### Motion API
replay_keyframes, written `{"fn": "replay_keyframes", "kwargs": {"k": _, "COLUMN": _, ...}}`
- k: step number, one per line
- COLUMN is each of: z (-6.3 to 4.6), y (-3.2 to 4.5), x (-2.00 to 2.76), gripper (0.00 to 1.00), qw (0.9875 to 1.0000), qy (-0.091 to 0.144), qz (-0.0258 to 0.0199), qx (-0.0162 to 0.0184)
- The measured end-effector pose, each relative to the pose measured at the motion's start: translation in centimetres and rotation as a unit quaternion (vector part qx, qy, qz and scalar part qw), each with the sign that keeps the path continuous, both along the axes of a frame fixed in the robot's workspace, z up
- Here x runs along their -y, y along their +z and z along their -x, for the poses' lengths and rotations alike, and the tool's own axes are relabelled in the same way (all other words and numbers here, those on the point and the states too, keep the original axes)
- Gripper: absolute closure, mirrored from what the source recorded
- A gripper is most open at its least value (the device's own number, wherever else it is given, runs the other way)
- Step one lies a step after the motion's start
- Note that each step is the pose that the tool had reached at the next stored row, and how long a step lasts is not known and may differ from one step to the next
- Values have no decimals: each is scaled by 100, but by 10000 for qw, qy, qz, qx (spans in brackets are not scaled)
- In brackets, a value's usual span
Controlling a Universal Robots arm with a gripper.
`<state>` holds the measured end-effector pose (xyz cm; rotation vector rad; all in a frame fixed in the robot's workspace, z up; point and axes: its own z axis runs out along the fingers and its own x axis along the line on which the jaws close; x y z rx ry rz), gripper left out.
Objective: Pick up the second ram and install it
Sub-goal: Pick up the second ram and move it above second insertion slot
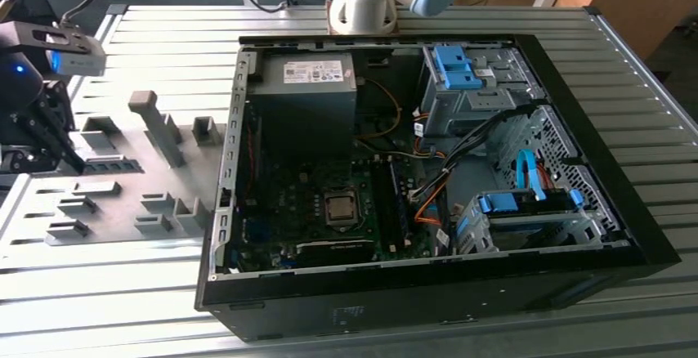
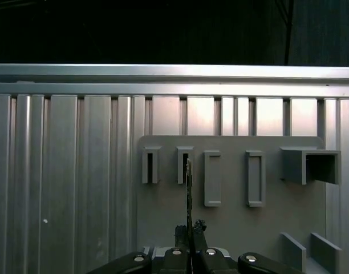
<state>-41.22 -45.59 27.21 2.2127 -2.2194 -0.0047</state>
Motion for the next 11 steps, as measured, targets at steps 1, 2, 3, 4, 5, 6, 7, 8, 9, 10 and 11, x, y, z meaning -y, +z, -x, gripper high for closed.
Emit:
{"fn": "replay_keyframes", "kwargs": {"k": 1, "z": 0, "y": 8, "x": 0, "gripper": 86, "qw": 10000, "qy": 0, "qz": 0, "qx": 0}}
{"fn": "replay_keyframes", "kwargs": {"k": 2, "z": 0, "y": 17, "x": 0, "gripper": 86, "qw": 10000, "qy": 0, "qz": 0, "qx": 0}}
{"fn": "replay_keyframes", "kwargs": {"k": 3, "z": 0, "y": 25, "x": 0, "gripper": 86, "qw": 10000, "qy": 0, "qz": 0, "qx": 0}}
{"fn": "replay_keyframes", "kwargs": {"k": 4, "z": 0, "y": 33, "x": 0, "gripper": 86, "qw": 10000, "qy": 0, "qz": 0, "qx": 0}}
{"fn": "replay_keyframes", "kwargs": {"k": 5, "z": 0, "y": 40, "x": 0, "gripper": 86, "qw": 10000, "qy": 0, "qz": 0, "qx": 0}}
{"fn": "replay_keyframes", "kwargs": {"k": 6, "z": 0, "y": 47, "x": 0, "gripper": 86, "qw": 10000, "qy": 0, "qz": 0, "qx": 0}}
{"fn": "replay_keyframes", "kwargs": {"k": 7, "z": 0, "y": 55, "x": 0, "gripper": 86, "qw": 10000, "qy": 0, "qz": 0, "qx": 0}}
{"fn": "replay_keyframes", "kwargs": {"k": 8, "z": 0, "y": 63, "x": 0, "gripper": 86, "qw": 10000, "qy": 0, "qz": -1, "qx": 0}}
{"fn": "replay_keyframes", "kwargs": {"k": 9, "z": 0, "y": 72, "x": 0, "gripper": 86, "qw": 10000, "qy": 0, "qz": 0, "qx": 0}}
{"fn": "replay_keyframes", "kwargs": {"k": 10, "z": 0, "y": 79, "x": 0, "gripper": 86, "qw": 10000, "qy": 0, "qz": 0, "qx": 0}}
{"fn": "replay_keyframes", "kwargs": {"k": 11, "z": 0, "y": 87, "x": 0, "gripper": 86, "qw": 10000, "qy": 0, "qz": -1, "qx": 0}}
